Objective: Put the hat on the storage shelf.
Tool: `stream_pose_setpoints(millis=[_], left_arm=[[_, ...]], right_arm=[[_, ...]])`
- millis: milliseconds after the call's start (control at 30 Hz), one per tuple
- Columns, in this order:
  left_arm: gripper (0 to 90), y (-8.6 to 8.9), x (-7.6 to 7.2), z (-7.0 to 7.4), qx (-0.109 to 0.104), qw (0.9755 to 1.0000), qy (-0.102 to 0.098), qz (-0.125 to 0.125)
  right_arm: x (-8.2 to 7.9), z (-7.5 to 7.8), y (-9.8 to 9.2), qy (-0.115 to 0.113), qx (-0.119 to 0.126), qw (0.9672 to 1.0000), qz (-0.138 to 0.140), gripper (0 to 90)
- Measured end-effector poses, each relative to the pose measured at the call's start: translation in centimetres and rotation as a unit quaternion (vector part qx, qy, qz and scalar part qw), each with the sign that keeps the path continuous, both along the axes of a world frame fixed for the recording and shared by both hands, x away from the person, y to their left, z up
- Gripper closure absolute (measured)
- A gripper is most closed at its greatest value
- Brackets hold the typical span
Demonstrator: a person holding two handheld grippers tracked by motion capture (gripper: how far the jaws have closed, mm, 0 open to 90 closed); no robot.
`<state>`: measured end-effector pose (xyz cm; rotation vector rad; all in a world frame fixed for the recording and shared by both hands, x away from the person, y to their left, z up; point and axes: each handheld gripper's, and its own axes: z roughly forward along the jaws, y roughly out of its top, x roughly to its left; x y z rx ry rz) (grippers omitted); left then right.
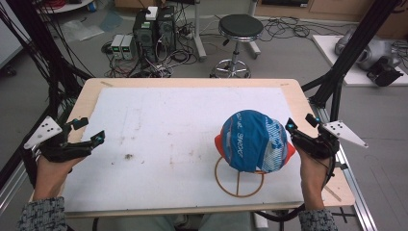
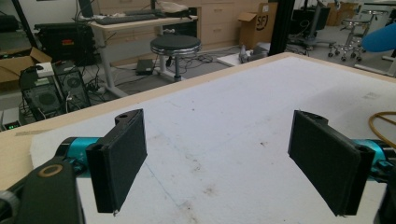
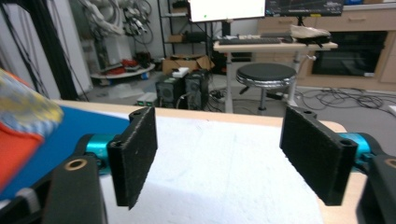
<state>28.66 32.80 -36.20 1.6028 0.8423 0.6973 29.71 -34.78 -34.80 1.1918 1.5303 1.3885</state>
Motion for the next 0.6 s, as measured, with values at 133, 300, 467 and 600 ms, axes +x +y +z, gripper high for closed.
stream_pose_setpoints(millis=[133,300,467,600], left_arm=[[19.6,0.0,0.1,-0.1,0.0,1.0,-0.001,0.003],[19.6,0.0,0.2,-0.3,0.004,1.0,0.004,0.005],[19.6,0.0,0.2,-0.3,0.005,1.0,0.003,0.005],[19.6,0.0,0.2,-0.3,0.006,0.9999,0.002,0.01]], right_arm=[[0.2,-1.3,-0.2,0.019,-0.007,0.9998,-0.01,21.2],[0.1,-3.3,-0.4,0.045,-0.009,0.9988,-0.02,17.4],[0.4,-5.4,-0.4,0.074,-0.029,0.9963,-0.031,14.1],[0.4,-6.5,-0.6,0.092,-0.029,0.9948,-0.035,13.2]])
